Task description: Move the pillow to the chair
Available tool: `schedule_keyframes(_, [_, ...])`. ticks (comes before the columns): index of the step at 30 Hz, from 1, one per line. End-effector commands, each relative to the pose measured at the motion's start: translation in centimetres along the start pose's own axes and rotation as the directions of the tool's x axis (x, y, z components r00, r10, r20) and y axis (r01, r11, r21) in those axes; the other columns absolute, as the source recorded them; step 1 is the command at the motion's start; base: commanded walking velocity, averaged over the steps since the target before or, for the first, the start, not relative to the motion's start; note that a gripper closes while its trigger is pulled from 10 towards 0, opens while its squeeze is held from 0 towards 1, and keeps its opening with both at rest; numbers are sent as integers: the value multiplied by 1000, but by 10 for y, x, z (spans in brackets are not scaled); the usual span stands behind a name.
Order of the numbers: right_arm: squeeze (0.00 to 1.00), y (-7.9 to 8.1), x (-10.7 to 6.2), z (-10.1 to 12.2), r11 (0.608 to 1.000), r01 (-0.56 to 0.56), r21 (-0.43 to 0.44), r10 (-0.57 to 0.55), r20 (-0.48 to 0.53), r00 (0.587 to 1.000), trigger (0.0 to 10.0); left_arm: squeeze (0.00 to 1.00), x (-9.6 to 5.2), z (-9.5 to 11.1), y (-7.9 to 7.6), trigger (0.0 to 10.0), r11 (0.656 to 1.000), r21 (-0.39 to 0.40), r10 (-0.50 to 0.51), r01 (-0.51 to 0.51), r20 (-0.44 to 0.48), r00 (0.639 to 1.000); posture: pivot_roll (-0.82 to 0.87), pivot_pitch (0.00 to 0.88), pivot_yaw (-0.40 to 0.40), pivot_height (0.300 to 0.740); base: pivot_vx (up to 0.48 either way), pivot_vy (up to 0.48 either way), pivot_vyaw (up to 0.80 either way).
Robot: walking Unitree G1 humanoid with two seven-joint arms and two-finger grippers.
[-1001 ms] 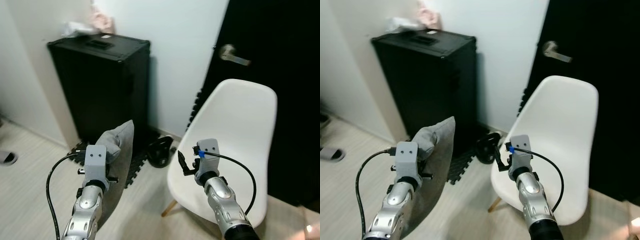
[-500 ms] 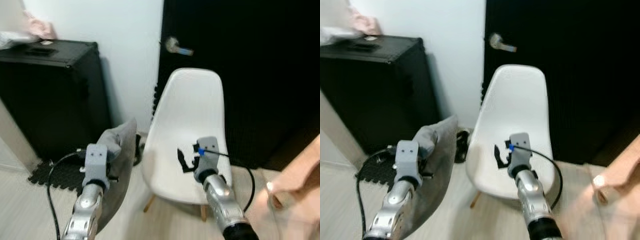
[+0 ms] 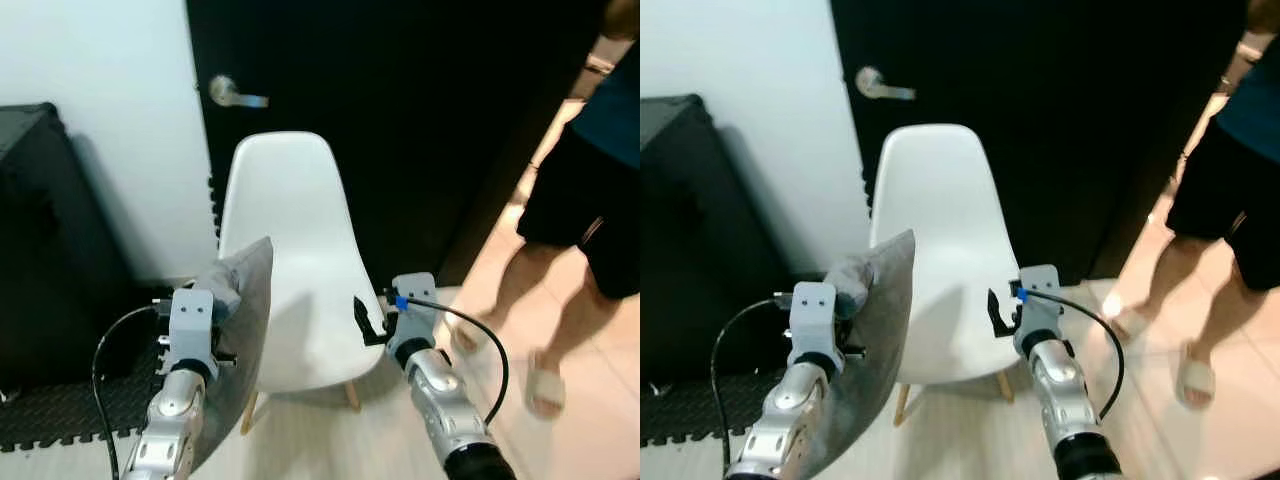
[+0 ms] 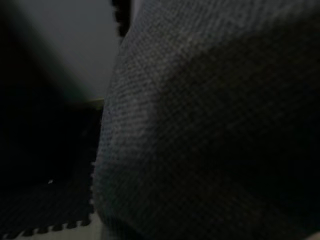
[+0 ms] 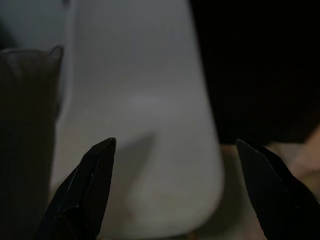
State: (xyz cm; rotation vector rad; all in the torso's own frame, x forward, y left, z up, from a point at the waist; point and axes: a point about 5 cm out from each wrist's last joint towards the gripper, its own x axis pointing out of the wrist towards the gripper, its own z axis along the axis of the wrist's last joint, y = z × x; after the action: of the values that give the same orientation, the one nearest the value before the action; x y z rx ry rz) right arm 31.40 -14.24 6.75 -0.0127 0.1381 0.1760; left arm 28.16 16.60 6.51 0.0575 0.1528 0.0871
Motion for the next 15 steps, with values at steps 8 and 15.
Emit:
schedule_keyframes(8, [0,1,5,8,999,-49,9,48,30,998,10000,0,3,16,1,10000,1000,-7,6,-5,71,997,41,47,-8,740,0,0,-277])
schedule_keyframes(15, [0,5,6,10,998,-53,16,53,41,998,10000,0,4,17,3,10000,999,-27,27,-25,60,998,44,47,-8,740,0,0,0])
